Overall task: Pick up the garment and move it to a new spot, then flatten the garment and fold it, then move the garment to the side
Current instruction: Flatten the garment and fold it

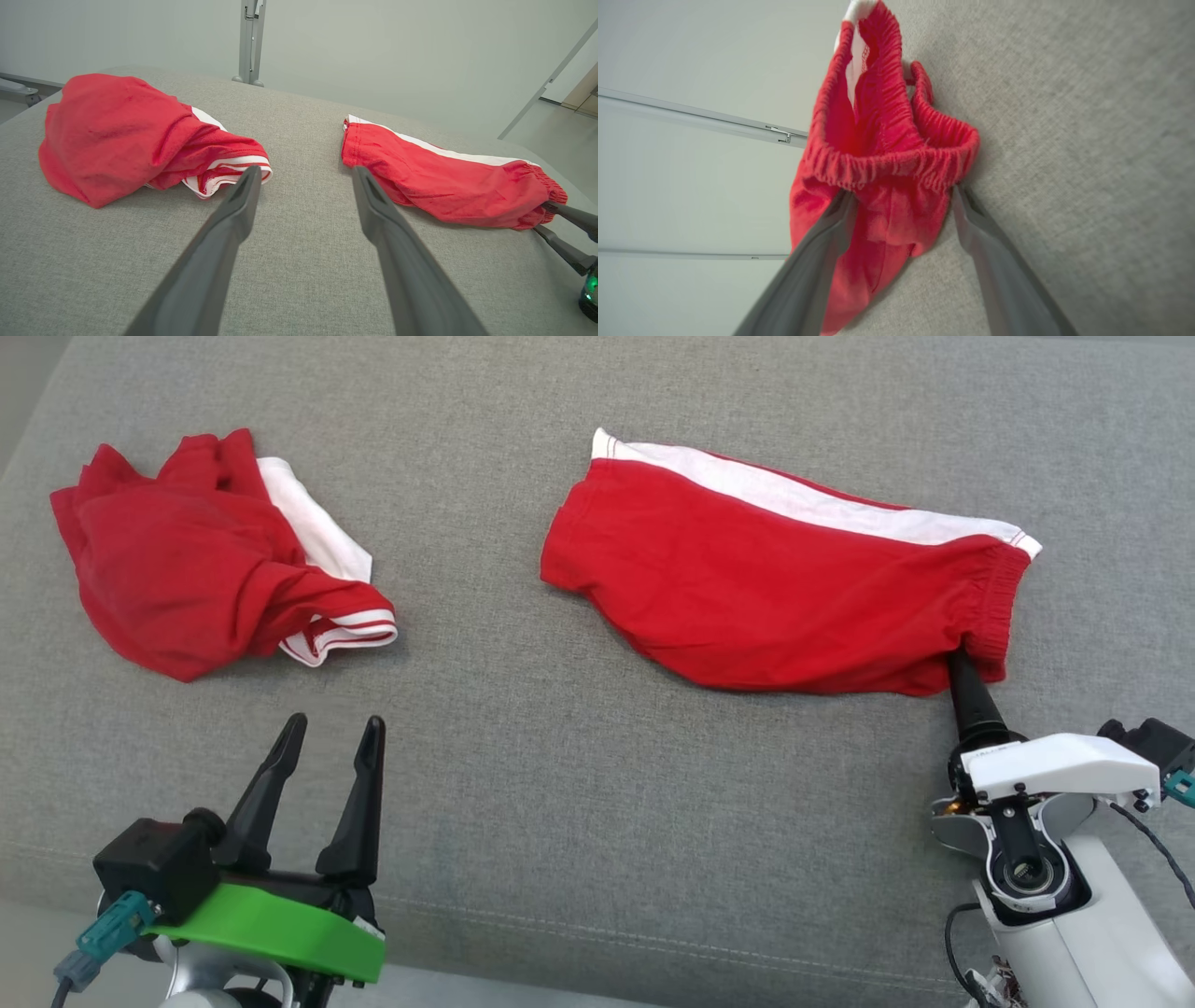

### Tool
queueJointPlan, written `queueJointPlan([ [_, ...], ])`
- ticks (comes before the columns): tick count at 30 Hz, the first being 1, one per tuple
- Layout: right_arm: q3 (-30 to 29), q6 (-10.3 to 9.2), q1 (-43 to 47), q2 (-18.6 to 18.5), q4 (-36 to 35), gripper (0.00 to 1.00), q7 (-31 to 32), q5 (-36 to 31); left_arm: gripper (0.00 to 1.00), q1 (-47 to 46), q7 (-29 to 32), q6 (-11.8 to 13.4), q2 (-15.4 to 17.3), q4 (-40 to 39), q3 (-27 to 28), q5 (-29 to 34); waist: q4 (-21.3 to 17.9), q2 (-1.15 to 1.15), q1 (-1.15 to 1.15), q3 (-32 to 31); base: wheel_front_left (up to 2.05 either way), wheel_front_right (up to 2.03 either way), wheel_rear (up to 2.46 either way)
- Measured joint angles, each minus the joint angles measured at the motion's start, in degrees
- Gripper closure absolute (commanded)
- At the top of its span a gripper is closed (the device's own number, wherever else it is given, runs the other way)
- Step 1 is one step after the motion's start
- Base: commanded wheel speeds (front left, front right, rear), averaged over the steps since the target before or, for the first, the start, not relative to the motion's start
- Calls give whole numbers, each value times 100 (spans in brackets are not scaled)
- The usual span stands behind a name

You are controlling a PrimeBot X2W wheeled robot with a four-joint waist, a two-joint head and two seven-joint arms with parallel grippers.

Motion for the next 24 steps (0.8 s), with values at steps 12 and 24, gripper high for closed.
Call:
queueJointPlan([
  [12, -36, 380, -288, -12, 401, 100, 53, 221, 0, 53, 133, 0, -172, -99, 94, 79, -194, 0, 0, -2, 0, 0, 0],
  [24, -2, 587, -343, -140, 524, 100, 263, 303, 0, 127, 258, 0, -282, -200, 264, 280, -444, 0, 0, -22, 0, 0, 0],
])
